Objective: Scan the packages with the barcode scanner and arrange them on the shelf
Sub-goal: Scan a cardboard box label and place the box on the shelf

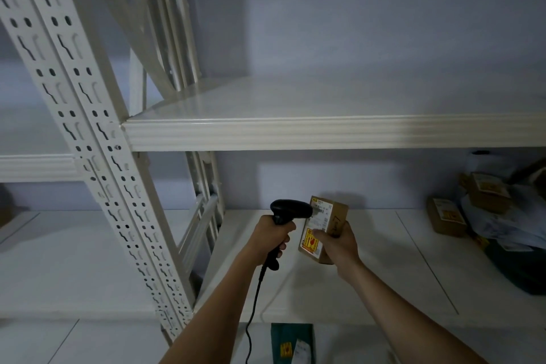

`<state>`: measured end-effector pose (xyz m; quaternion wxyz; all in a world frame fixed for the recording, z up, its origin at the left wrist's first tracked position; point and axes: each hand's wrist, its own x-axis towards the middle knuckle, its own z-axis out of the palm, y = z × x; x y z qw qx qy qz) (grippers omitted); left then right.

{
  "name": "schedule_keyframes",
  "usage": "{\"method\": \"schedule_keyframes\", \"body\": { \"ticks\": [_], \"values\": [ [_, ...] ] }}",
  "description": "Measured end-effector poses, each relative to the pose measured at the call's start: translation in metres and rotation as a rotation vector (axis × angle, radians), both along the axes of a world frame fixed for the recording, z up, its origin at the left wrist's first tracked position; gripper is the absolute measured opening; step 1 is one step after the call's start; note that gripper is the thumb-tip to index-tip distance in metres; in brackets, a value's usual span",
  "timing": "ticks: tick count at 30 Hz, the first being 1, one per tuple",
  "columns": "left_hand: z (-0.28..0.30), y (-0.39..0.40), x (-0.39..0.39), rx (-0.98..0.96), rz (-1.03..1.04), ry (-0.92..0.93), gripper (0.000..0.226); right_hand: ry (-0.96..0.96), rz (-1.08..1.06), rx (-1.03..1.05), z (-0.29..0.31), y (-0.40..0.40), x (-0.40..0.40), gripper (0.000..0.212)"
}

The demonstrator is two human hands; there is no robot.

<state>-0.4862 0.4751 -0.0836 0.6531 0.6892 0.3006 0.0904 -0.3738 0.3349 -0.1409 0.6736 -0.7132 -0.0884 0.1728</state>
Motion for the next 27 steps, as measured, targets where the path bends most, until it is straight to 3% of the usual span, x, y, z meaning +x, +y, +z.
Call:
{"method": "schedule_keyframes", "body": {
  "ticks": [8, 13, 17, 22, 27],
  "values": [
    [-0.011, 0.003, 0.005, -0.032, 0.022, -0.004, 0.011, 0.042, -0.009, 0.006, -0.007, -0.003, 0.004, 0.049],
    [-0.040, 0.014, 0.000, -0.164, 0.045, 0.019, 0.012, 0.255, 0.041, 0.042, -0.012, -0.009, 0.009, 0.057],
    [-0.087, 0.023, -0.011, -0.322, 0.267, 0.044, 0.008, 0.369, 0.028, 0.015, -0.015, -0.019, 0.013, 0.065],
    [-0.132, 0.034, -0.017, -0.198, 0.486, 0.216, 0.013, 0.453, 0.018, -0.001, -0.019, -0.031, 0.015, 0.071],
    [-0.146, 0.040, -0.013, -0.097, 0.429, 0.264, 0.034, 0.512, 0.049, 0.051, -0.020, -0.033, 0.013, 0.057]
  ]
}}
